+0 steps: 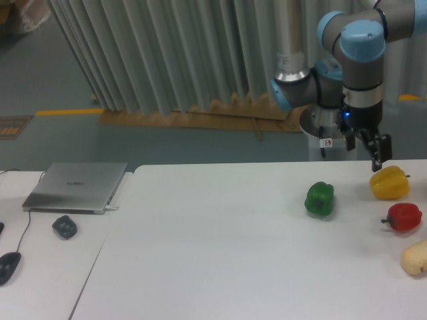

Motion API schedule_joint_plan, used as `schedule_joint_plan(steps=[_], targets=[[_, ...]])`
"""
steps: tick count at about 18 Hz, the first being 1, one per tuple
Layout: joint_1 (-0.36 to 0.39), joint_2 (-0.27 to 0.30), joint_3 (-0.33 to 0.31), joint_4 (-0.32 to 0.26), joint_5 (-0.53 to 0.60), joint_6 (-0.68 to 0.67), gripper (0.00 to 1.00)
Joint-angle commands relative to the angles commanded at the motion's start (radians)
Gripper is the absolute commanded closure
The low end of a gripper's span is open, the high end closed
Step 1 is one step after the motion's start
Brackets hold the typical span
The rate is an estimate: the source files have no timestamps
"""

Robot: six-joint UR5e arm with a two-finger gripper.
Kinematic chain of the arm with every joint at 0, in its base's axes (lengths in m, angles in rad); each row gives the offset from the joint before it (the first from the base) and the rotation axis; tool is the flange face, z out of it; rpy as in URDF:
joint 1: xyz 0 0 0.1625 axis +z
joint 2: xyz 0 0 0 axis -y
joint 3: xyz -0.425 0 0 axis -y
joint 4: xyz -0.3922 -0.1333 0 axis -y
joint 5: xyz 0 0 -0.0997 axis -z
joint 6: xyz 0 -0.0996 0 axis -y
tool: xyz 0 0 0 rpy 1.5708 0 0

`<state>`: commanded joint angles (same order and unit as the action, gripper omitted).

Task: Place the yellow pepper in a basket
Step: 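Move the gripper toward the yellow bell pepper, then reposition the open gripper over the yellow pepper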

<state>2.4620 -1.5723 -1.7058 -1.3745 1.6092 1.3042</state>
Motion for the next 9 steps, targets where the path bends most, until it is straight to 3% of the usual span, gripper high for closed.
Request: schedule_joint_plan(steps=[9], targets=[[0.008,-0.012,-0.002,0.006,0.008,-0.051,0.00]])
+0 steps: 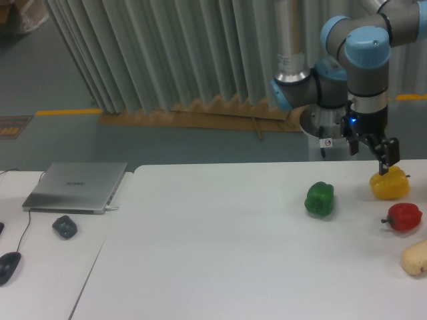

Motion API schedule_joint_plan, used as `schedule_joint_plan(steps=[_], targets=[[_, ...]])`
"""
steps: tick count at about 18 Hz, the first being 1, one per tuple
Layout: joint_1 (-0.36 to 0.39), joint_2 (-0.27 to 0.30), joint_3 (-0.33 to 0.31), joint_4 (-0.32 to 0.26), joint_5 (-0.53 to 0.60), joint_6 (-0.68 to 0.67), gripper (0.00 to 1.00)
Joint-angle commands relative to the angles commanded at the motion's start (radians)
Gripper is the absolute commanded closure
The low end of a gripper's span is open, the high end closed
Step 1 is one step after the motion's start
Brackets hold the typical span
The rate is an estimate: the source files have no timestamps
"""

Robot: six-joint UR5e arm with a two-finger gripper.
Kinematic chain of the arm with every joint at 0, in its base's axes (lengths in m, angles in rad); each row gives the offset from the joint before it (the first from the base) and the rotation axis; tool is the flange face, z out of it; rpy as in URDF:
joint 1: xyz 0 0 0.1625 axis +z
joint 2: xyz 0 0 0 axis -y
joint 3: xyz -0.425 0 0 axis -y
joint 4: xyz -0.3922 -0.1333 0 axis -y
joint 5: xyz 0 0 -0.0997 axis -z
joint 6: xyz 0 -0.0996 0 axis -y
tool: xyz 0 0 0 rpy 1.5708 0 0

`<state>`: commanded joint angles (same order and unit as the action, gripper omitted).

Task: Place the yellow pepper in a basket
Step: 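Reposition the open gripper over the yellow pepper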

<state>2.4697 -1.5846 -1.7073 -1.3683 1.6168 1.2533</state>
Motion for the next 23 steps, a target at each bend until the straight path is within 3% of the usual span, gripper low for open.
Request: schedule_joint_plan(steps=[9,10,12,15,20,23], targets=[[-0.058,-0.043,0.020,0.000,0.034,0.000,0.00],[-0.067,-0.031,0.003,-0.017,0.044,0.005,0.00],[-0.083,-0.011,-0.029,-0.104,0.064,0.008,0.00],[-0.101,-0.018,-0.037,-0.124,0.077,-0.006,0.00],[-0.032,-0.034,-0.052,-0.115,0.098,0.030,0.00],[0.053,-0.038,-0.046,-0.112,0.109,0.185,0.00]])
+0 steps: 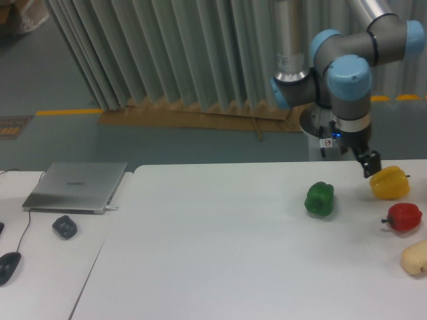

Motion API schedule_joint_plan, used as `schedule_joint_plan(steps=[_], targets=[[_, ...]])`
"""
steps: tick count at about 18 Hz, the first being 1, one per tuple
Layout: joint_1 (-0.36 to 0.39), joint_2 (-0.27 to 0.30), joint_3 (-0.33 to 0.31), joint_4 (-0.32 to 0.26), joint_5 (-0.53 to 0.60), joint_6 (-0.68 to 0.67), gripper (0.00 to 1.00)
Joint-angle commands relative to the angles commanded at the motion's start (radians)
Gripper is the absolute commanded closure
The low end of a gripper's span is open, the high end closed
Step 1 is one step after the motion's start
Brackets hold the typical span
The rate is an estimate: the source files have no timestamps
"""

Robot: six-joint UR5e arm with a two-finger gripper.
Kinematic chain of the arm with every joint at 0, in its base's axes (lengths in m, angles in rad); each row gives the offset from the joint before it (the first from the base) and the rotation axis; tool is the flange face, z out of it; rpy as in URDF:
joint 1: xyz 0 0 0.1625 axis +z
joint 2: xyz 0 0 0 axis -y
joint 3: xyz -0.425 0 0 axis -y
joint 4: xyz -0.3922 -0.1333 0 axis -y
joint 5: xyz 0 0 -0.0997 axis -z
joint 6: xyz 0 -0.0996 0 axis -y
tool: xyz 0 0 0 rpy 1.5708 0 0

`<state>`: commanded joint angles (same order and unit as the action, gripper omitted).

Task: Place the yellow pepper in a basket
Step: 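Reposition the open gripper over the yellow pepper, then lower the open gripper down onto the yellow pepper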

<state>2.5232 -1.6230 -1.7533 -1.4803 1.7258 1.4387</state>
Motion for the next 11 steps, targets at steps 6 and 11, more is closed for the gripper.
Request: schedule_joint_plan(steps=[6,11], targets=[[0.062,-0.012,-0.023,0.038,0.037,0.181,0.00],[0.052,-0.023,-0.064,0.032,0.072,0.190,0.00]])
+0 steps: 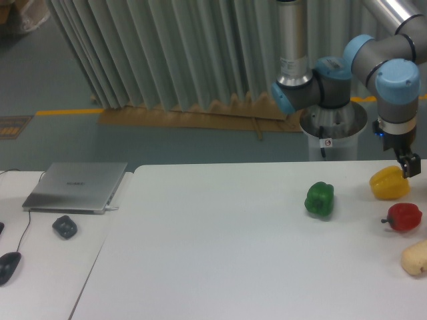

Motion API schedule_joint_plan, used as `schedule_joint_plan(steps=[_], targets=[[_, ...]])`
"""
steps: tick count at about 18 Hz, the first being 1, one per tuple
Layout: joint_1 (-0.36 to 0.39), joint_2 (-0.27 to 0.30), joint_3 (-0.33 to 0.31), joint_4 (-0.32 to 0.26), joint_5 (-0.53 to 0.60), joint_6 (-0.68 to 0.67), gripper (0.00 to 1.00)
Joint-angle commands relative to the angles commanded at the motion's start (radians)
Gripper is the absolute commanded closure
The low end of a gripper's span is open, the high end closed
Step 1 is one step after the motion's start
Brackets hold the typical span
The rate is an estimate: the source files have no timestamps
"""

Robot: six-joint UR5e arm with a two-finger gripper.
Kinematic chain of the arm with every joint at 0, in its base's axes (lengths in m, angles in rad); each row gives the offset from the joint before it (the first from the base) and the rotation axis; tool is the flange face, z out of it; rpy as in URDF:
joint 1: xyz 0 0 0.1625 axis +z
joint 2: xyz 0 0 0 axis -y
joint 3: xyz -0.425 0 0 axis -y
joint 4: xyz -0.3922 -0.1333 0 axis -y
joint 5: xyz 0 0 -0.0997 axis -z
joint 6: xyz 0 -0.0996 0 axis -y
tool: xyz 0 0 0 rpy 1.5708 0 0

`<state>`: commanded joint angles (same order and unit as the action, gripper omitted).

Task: Place the yellow pepper in a basket
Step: 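Lower the open gripper down onto the yellow pepper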

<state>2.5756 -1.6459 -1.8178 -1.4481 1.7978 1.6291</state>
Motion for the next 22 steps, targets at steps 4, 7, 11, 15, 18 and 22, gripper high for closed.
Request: schedule_joint_plan(steps=[4,7,11,15,18,22], targets=[[-0.003,-0.028,-0.012,0.003,-0.002,0.000,0.00],[-0.002,-0.034,-0.015,0.082,-0.017,0.065,0.00],[0.009,-0.031,-0.032,0.115,-0.023,0.172,0.00],[0.032,-0.031,-0.077,0.169,-0.023,0.175,0.00],[0.031,-0.026,-0.113,0.169,-0.014,0.175,0.00],[0.029,0.003,-0.130,0.166,-0.011,0.173,0.00]])
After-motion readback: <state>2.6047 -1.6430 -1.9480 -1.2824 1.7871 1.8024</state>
